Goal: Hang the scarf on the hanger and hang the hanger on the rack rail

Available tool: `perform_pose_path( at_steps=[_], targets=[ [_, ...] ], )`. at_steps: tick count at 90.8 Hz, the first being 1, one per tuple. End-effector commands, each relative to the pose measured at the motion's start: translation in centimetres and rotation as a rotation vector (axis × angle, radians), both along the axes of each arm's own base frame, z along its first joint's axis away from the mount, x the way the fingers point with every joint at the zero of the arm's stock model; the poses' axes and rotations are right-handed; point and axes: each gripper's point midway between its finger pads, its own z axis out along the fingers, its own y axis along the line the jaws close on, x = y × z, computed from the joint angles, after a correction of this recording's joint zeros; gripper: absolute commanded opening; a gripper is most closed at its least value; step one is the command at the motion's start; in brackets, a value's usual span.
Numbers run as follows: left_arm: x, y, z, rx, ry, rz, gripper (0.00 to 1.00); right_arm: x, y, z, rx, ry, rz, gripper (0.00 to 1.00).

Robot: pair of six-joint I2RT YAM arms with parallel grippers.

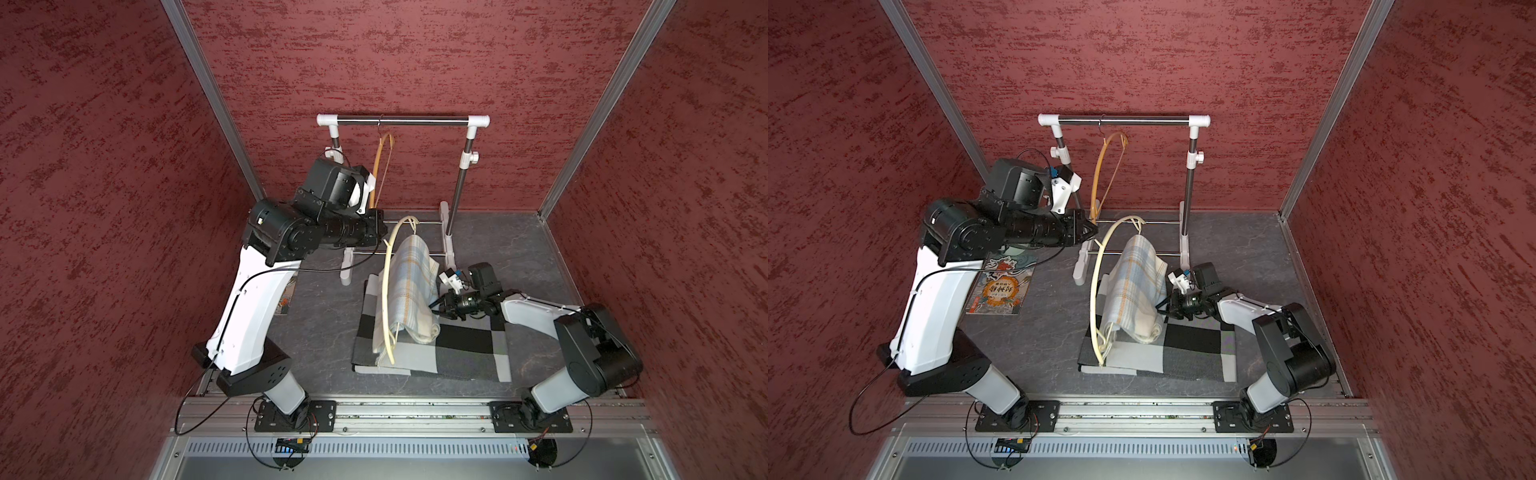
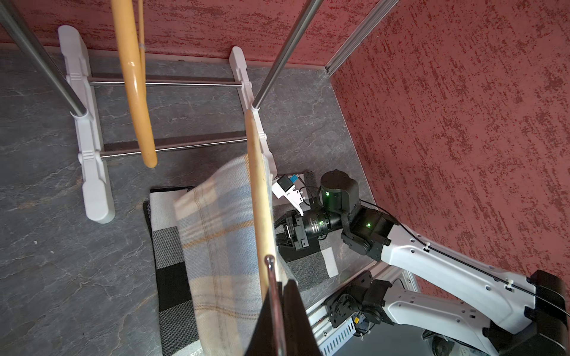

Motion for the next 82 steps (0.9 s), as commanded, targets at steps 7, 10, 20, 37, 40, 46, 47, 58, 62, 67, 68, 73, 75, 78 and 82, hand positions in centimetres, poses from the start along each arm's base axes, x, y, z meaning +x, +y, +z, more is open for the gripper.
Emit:
perform_pose_path(
  at_steps=[7,10,20,37,40,46,47,58,62,67,68,73,75,78,82],
  targets=[
    [1.9,-0.3,5.1,-0.119,-0.19,0.024,0.0,-1.6,-0.3,-3.8,-0.082,0.081,-0.006,0.0],
    [1.9,-0.3,5.2,-0.122,-0.193,0.024,0.0,-1.8,-0.1,-4.0,-0.084,0.088,0.0,0.0],
    [2.2,-0.5,5.3,-0.125,-0.199,0.025,0.0,-2.3,0.2,-4.4,-0.083,0.102,0.015,0.0],
    [2.2,-0.8,5.5,-0.134,-0.208,0.012,0.0,-1.7,-0.7,-5.0,-0.181,0.081,-0.01,0.66],
    [2.2,-0.8,5.5,-0.134,-0.208,0.009,0.0,-1.3,-1.2,-5.1,-0.223,0.056,-0.026,0.71],
    [2.1,-0.7,5.6,-0.13,-0.213,0.006,0.0,-0.3,-2.2,-4.1,-0.278,-0.027,-0.075,0.75],
    [2.1,-0.7,5.6,-0.13,-0.215,0.005,0.0,-0.1,-2.3,-3.8,-0.281,-0.042,-0.083,0.76],
    [1.9,-0.3,6.1,-0.13,-0.227,0.004,0.0,1.2,-2.6,0.7,-0.208,-0.226,-0.151,0.77],
    [1.8,-0.3,6.3,-0.131,-0.231,-0.003,0.0,1.3,-2.6,2.3,-0.171,-0.298,-0.173,0.77],
    [1.6,-0.4,6.5,-0.13,-0.237,-0.023,0.0,1.3,-3.0,4.5,-0.132,-0.393,-0.205,0.77],
    [1.6,-0.4,6.5,-0.128,-0.239,-0.028,0.0,1.3,-3.1,4.7,-0.131,-0.408,-0.214,0.77],
    [1.4,-0.4,6.7,-0.125,-0.247,-0.045,0.0,1.2,-3.6,6.2,-0.118,-0.477,-0.242,0.78],
    [1.4,-0.4,6.6,-0.123,-0.245,-0.052,0.0,1.1,-3.6,6.9,-0.109,-0.506,-0.243,0.78],
    [1.3,-0.4,6.5,-0.123,-0.24,-0.058,0.0,0.9,-3.7,7.9,-0.094,-0.541,-0.241,0.78],
    [1.3,-0.3,6.3,-0.121,-0.232,-0.057,0.0,0.5,-3.6,9.6,-0.061,-0.59,-0.234,0.77]
  ],
)
